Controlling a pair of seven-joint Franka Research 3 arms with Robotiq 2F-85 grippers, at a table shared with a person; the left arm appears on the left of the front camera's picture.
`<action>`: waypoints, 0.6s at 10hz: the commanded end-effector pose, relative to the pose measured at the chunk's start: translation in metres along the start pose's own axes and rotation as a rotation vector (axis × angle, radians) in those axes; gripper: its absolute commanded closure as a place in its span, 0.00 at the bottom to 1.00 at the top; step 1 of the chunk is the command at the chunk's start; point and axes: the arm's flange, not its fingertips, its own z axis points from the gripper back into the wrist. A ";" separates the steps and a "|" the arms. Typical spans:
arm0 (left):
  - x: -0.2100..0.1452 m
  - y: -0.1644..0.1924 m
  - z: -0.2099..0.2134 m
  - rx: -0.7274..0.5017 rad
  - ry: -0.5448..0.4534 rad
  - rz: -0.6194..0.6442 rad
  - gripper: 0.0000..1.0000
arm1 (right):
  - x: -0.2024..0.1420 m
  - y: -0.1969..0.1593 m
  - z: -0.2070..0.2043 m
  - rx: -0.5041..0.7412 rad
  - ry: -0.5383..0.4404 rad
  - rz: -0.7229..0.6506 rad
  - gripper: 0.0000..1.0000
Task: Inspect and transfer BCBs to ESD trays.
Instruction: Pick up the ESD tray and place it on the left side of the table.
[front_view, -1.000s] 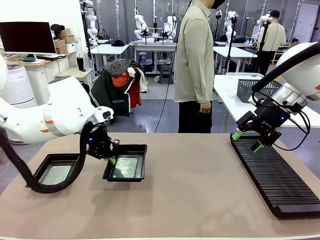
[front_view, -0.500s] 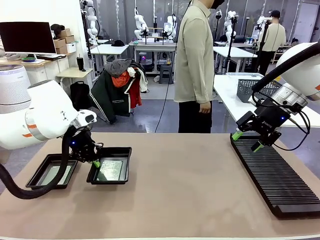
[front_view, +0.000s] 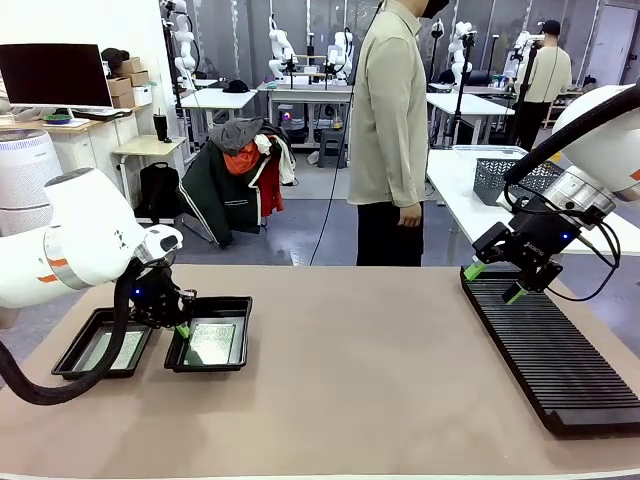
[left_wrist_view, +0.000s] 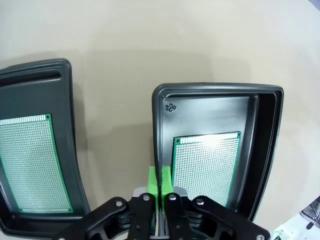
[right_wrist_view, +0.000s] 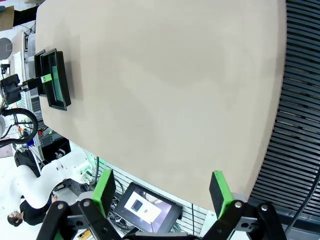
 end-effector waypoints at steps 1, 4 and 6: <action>0.001 0.012 -0.008 0.010 -0.015 -0.017 1.00 | 0.000 0.002 0.000 -0.007 -0.010 -0.020 0.00; 0.012 0.016 -0.021 0.015 -0.004 -0.006 1.00 | 0.000 0.002 0.000 -0.007 -0.010 -0.020 0.00; 0.017 0.017 -0.026 0.007 0.007 -0.011 1.00 | 0.000 0.002 0.000 -0.007 -0.010 -0.020 0.00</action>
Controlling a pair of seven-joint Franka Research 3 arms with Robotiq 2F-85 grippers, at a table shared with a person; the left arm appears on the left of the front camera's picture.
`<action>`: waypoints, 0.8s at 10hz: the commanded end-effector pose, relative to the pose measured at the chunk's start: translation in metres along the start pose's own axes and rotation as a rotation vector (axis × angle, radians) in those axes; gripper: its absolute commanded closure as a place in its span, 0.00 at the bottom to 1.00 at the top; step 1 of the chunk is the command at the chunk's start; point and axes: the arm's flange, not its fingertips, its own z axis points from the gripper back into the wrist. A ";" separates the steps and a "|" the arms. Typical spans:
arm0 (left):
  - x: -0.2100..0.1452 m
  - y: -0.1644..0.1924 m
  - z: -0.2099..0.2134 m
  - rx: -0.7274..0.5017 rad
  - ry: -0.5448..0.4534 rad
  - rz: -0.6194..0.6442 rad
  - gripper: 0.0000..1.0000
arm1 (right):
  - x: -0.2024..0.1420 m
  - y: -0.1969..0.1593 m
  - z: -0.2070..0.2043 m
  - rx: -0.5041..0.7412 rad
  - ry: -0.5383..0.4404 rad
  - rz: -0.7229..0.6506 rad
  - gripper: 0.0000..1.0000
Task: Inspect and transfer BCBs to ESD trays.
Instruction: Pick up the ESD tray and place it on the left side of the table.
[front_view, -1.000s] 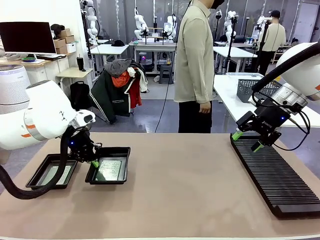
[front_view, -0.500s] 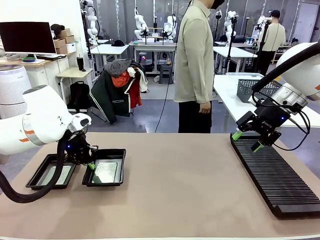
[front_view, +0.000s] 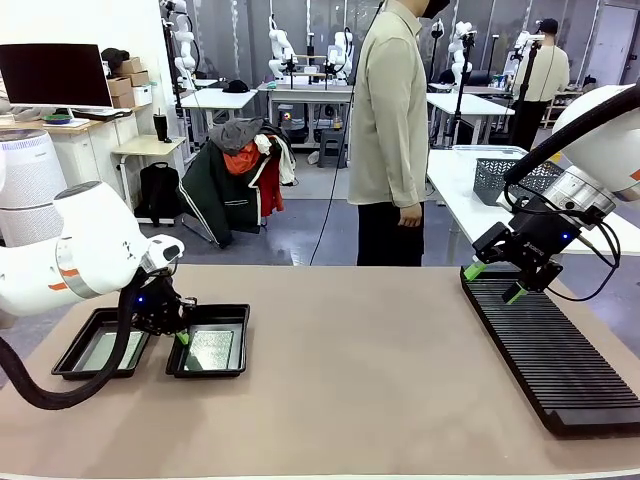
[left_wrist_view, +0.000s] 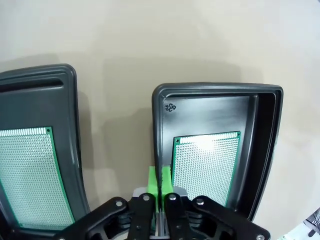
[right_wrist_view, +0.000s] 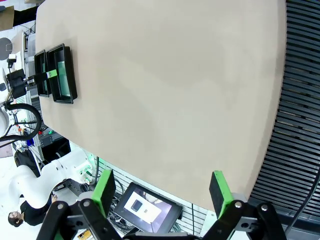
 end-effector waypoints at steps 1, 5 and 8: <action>0.008 0.007 -0.002 -0.010 0.008 -0.046 1.00 | 0.000 0.002 0.000 -0.007 -0.010 -0.020 0.00; 0.000 0.000 0.000 0.000 0.000 0.000 1.00 | 0.000 0.002 0.000 -0.007 -0.010 -0.020 0.00; 0.002 -0.002 -0.002 -0.001 0.004 -0.011 0.97 | 0.000 0.002 0.000 -0.007 -0.010 -0.020 0.00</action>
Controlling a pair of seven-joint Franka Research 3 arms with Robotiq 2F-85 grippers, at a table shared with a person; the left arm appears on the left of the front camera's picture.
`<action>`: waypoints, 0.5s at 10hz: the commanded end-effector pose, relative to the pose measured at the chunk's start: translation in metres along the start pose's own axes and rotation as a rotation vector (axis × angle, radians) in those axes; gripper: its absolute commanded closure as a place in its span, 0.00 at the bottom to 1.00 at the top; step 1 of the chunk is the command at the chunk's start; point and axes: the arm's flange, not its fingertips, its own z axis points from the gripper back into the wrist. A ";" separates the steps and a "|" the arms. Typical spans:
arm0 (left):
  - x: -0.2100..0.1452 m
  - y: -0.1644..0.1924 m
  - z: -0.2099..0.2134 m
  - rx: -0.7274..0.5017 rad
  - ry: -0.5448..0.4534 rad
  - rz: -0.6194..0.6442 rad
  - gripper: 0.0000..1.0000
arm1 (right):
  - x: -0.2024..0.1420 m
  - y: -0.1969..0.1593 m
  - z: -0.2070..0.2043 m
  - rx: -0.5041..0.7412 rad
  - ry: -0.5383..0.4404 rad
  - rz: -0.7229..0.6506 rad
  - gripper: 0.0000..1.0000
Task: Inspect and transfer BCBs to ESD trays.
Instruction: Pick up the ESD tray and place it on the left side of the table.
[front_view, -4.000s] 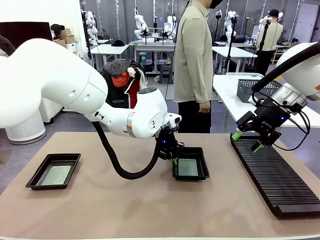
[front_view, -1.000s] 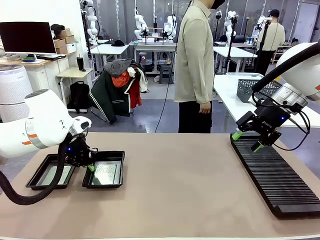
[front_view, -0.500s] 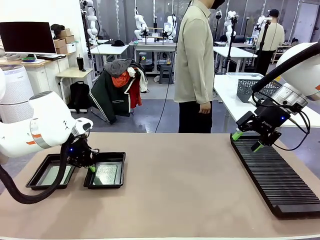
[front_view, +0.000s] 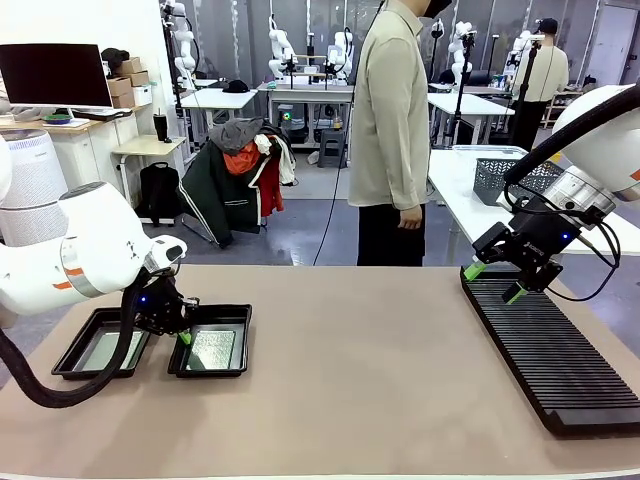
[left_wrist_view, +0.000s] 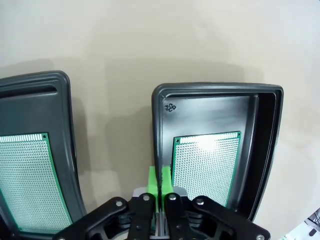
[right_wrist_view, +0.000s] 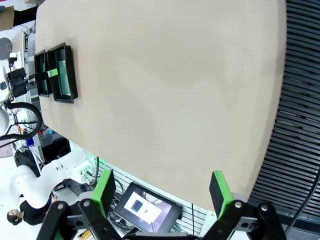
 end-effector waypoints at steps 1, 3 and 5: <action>0.000 -0.001 0.002 0.018 -0.003 0.012 0.79 | 0.000 0.002 0.000 -0.007 -0.010 -0.020 0.00; 0.000 -0.003 0.007 0.067 0.010 0.024 0.61 | 0.000 0.002 0.000 -0.007 -0.010 -0.020 0.00; 0.001 -0.006 0.018 0.114 0.005 0.036 0.42 | 0.000 0.002 0.000 -0.007 -0.010 -0.020 0.00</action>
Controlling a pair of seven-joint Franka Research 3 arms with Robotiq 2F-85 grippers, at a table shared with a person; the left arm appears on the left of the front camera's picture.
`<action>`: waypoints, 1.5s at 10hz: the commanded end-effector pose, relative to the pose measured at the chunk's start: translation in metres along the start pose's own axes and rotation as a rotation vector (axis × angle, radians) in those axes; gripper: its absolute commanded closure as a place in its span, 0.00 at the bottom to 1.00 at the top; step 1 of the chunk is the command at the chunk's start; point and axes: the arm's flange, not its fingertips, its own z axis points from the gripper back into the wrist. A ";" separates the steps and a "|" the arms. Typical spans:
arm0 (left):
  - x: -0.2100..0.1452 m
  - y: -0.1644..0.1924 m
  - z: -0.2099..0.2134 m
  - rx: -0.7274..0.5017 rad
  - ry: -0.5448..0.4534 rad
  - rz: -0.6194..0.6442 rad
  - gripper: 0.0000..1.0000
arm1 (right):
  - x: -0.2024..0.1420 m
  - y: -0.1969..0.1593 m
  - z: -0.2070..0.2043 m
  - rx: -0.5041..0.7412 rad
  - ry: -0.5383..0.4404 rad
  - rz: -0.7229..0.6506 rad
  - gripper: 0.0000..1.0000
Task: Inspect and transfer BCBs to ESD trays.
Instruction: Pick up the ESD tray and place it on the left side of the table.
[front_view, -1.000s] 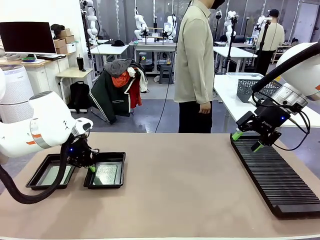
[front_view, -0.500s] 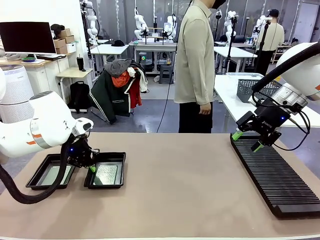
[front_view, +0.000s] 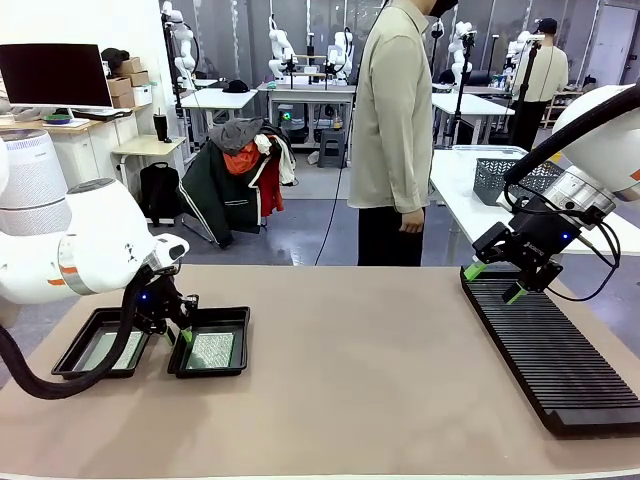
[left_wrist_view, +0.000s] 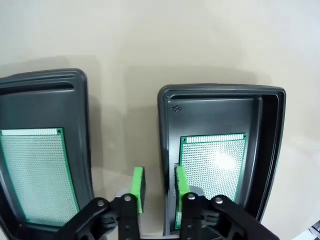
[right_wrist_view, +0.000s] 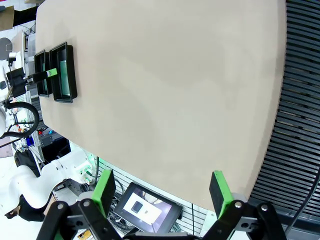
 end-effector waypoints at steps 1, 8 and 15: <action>-0.002 -0.006 0.021 0.055 0.005 0.003 0.56 | 0.000 0.002 0.000 -0.007 -0.010 -0.020 0.00; -0.027 -0.022 0.111 0.226 -0.002 -0.024 0.00 | 0.000 0.002 0.000 -0.007 -0.010 -0.020 0.00; -0.039 -0.026 0.136 0.202 0.047 -0.057 0.00 | 0.000 0.002 0.000 -0.007 -0.010 -0.020 0.00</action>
